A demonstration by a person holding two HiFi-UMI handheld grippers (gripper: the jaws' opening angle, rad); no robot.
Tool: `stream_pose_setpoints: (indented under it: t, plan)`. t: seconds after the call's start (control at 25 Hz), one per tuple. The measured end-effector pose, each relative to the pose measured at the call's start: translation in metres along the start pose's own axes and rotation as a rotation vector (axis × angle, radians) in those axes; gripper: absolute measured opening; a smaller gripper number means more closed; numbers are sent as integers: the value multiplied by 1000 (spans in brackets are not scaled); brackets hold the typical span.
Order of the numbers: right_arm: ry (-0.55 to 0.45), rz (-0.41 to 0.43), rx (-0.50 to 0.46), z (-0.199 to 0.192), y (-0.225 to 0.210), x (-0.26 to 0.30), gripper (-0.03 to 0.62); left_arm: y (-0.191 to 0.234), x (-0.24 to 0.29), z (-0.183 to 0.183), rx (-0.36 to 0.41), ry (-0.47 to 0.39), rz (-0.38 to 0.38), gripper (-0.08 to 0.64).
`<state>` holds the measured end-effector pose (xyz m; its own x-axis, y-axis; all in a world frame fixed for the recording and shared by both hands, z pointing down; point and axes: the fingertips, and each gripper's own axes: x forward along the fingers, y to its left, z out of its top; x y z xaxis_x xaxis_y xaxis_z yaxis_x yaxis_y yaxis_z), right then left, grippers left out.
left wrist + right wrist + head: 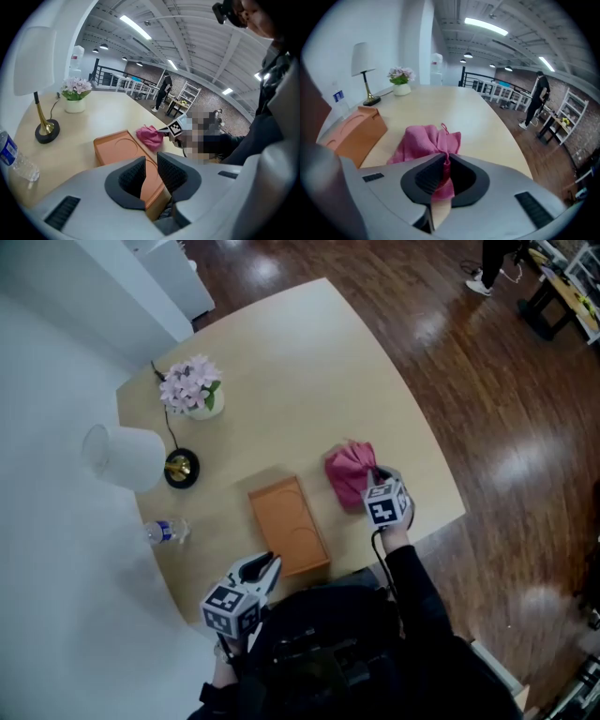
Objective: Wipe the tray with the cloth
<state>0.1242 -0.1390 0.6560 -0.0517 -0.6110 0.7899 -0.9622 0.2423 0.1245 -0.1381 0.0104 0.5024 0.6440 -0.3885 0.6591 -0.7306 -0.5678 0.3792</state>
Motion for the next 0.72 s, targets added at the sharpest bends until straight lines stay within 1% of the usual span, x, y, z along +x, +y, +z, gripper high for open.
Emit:
stream_pose_setpoints:
  t: [0.04,0.08,0.12,0.16,0.2,0.24,0.32,0.36,0.4,0.44,0.48,0.52,0.56,0.6,0.64,0.72]
  plan:
    - [46,-22,21,-12,-14,5,34,0,3,1,-4,4,4,78]
    - [90,-46,43,-23,-26,10,47,0,5,1,-8,7,9,78]
    - [121,-68,69,-31,-37,13,83,1,7,2,-12,10,14,78]
    - [134,-91,94,-35,-47,13,133,2,7,3,-14,12,19,78]
    - [131,-117,107,-35,-55,8,181,3,8,4,-16,12,26,78]
    - [106,-149,103,-30,-61,0,218,4,8,5,-18,11,33,78]
    - [-11,-194,43,-6,-58,-25,221,6,9,6,-23,8,43,78]
    - [-82,-183,-4,9,-47,-37,221,6,10,6,-23,7,46,78]
    - [-138,-142,-55,21,-27,-47,210,6,11,6,-23,7,46,78]
    - [-163,-73,-108,27,-2,-50,180,6,12,6,-22,8,44,78]
    - [-151,9,-161,26,24,-46,163,4,14,6,-20,9,42,78]
    - [-112,83,-207,19,48,-37,163,3,15,6,-18,10,40,78]
    - [-60,132,-243,10,64,-26,163,1,16,6,-15,12,40,78]
    - [-7,153,-263,0,71,-15,163,-1,16,5,-11,14,42,78]
    - [41,155,-264,-8,73,-4,163,-1,16,5,-6,17,46,78]
    - [103,144,-236,-19,69,10,163,-1,14,4,-2,19,53,78]
